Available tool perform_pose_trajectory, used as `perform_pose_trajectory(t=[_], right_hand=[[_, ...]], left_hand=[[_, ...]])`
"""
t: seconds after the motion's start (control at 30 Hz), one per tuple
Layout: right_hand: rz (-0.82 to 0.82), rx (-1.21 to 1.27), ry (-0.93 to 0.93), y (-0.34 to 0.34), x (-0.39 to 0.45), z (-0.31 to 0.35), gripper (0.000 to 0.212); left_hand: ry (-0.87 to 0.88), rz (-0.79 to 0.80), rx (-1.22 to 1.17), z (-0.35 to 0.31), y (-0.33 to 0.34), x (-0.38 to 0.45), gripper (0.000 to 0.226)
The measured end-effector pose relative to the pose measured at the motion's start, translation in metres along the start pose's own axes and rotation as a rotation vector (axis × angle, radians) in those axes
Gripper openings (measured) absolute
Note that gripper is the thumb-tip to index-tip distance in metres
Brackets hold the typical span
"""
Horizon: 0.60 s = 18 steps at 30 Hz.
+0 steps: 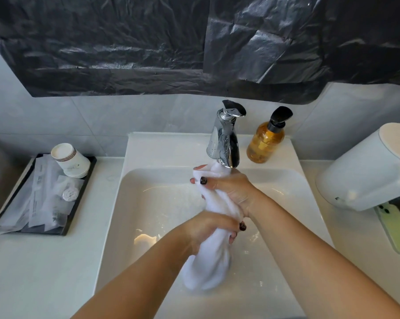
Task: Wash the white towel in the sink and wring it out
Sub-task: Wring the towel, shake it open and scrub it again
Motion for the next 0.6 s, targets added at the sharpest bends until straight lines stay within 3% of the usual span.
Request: perform_pose_trajectory(t=[0.07,0.2,0.43,0.5,0.6], right_hand=[[-0.170,-0.070,0.013,-0.007,0.003,-0.001,0.016],[-0.384,-0.270,0.014,-0.015,0.006,-0.003,0.033],[-0.545,-0.446,-0.019,-0.020,0.004,-0.004,0.011],[-0.590,-0.344,-0.061,-0.024,0.003,-0.007,0.013],[-0.583,-0.351,-0.109,-0.028,-0.009,-0.002,0.029]], left_hand=[[0.048,-0.146,0.085,-0.004,0.000,0.004,0.016],[0.073,-0.416,0.230,-0.004,-0.003,0.013,0.010],[0.113,-0.563,0.573,-0.001,0.001,0.021,0.011],[0.115,-0.589,0.520,-0.004,0.002,0.021,0.010],[0.149,-0.561,0.229,-0.009,0.006,0.018,0.014]])
Point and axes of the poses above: each hand's wrist, its own x-axis towards the middle knuckle, its own y-axis out of the palm, z = x × y, the point moved 4 cm from there along x, towards the middle knuckle, and after that the axes turned 3 degrees about x, right-handed, at the moved point
